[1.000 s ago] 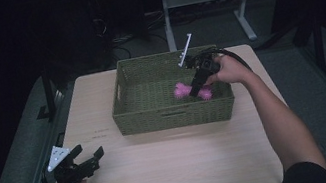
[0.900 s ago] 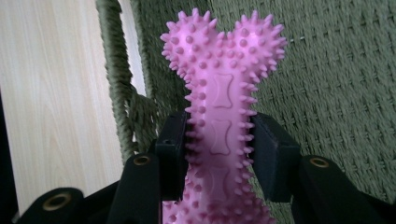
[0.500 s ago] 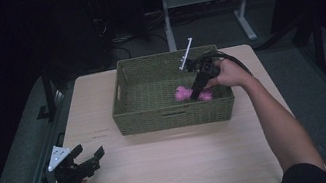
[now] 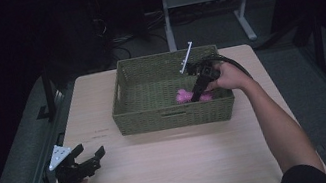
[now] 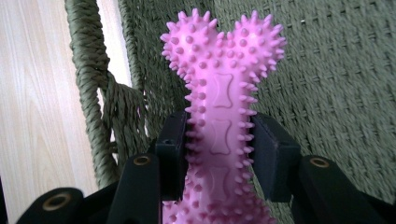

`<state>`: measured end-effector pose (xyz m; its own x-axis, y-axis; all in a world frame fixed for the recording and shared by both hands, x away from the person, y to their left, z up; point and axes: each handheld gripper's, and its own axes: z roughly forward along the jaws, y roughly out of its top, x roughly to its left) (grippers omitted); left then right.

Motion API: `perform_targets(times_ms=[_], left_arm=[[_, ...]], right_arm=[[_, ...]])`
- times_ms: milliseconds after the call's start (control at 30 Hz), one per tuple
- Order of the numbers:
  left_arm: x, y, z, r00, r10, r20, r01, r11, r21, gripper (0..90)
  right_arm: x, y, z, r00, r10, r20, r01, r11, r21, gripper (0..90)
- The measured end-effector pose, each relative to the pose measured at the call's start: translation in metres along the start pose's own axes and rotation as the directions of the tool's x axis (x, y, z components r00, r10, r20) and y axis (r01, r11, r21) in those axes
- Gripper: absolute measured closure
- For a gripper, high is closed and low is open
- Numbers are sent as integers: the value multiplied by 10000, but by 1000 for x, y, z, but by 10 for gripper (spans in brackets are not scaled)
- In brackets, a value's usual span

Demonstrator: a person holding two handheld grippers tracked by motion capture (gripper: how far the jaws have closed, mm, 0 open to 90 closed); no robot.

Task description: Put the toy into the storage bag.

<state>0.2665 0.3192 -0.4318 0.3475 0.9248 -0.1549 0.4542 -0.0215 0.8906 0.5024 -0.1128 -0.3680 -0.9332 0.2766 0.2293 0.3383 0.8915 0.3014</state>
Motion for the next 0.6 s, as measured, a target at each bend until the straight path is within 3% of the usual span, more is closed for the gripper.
perform_targets(times_ms=[600], left_arm=[[-1,0,0,10000,21,39,-22,10000,15,130]], right_arm=[[-3,-5,18,9996,277,-78,-274,9989,390,574]])
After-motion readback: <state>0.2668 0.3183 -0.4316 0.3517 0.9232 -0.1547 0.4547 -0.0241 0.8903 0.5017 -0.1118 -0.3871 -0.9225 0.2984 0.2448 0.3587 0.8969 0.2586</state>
